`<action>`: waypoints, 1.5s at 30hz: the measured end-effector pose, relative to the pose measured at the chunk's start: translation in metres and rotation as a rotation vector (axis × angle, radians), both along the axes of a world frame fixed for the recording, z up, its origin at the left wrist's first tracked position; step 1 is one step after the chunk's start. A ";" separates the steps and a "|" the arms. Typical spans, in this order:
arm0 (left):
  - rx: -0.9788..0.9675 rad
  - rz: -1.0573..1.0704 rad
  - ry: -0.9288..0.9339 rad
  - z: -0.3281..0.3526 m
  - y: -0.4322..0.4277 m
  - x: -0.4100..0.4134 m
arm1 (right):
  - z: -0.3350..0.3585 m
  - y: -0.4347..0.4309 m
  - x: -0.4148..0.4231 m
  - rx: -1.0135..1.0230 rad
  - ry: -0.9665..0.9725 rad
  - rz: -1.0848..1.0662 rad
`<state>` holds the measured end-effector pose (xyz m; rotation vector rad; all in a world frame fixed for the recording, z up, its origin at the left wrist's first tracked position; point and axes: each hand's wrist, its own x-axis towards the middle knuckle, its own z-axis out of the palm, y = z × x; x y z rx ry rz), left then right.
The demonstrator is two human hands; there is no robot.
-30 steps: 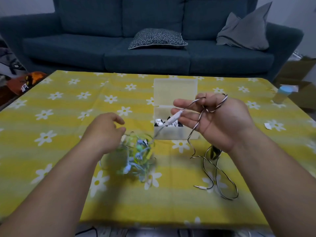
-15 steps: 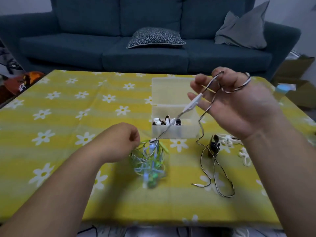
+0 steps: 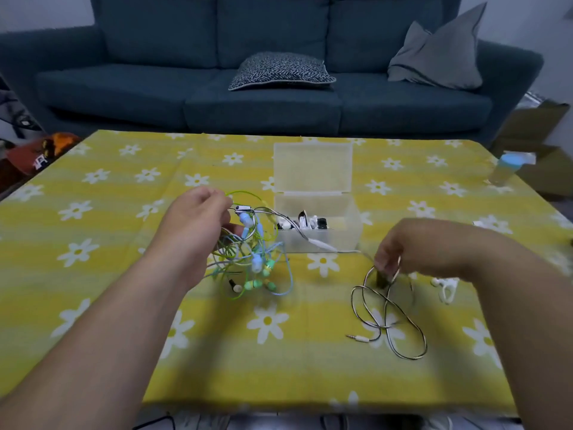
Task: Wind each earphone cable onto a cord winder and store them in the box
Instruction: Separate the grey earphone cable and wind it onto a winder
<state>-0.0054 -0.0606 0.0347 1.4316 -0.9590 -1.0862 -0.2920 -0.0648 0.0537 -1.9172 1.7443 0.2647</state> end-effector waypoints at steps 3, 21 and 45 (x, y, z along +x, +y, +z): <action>-0.065 -0.068 -0.055 0.005 0.005 -0.004 | 0.000 0.001 0.006 0.110 0.107 0.090; -0.073 -0.264 0.093 0.008 0.011 -0.015 | -0.022 0.011 0.100 -0.279 -0.730 -0.175; 0.230 -0.342 0.058 0.004 0.017 -0.018 | 0.009 0.011 0.094 -0.036 -1.387 -0.473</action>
